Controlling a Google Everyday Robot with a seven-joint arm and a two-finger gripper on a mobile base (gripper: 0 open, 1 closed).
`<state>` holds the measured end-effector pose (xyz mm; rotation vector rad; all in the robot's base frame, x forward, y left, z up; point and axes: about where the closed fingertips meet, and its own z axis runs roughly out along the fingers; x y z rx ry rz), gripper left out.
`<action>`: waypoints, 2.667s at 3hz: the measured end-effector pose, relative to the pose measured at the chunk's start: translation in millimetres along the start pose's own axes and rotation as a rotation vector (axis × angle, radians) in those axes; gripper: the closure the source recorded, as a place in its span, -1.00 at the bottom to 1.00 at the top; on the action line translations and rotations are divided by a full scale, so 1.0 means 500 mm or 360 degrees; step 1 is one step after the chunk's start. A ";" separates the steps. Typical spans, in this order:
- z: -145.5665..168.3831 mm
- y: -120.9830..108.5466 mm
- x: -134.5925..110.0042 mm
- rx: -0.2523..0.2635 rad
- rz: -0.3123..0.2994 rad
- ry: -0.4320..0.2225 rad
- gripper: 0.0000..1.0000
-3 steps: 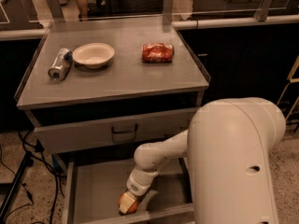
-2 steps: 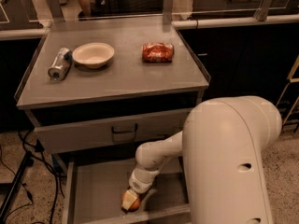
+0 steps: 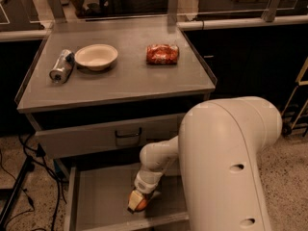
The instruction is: Place orange into middle drawer
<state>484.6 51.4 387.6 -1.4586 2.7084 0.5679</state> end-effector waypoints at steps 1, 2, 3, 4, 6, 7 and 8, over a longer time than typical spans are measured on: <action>0.009 -0.006 0.000 0.0005 0.0009 0.0013 1.00; 0.024 0.000 0.005 -0.0015 0.0017 0.0033 0.92; 0.024 0.000 0.005 -0.0015 0.0017 0.0033 0.70; 0.024 0.000 0.005 -0.0015 0.0017 0.0033 0.32; 0.024 0.000 0.005 -0.0015 0.0017 0.0033 -0.61; 0.024 0.000 0.005 -0.0015 0.0017 0.0033 -1.00; 0.025 0.000 0.005 -0.0015 0.0017 0.0033 -1.00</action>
Offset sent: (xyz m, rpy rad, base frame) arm -0.0084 0.0040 -0.0193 -0.0179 0.0410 -0.0039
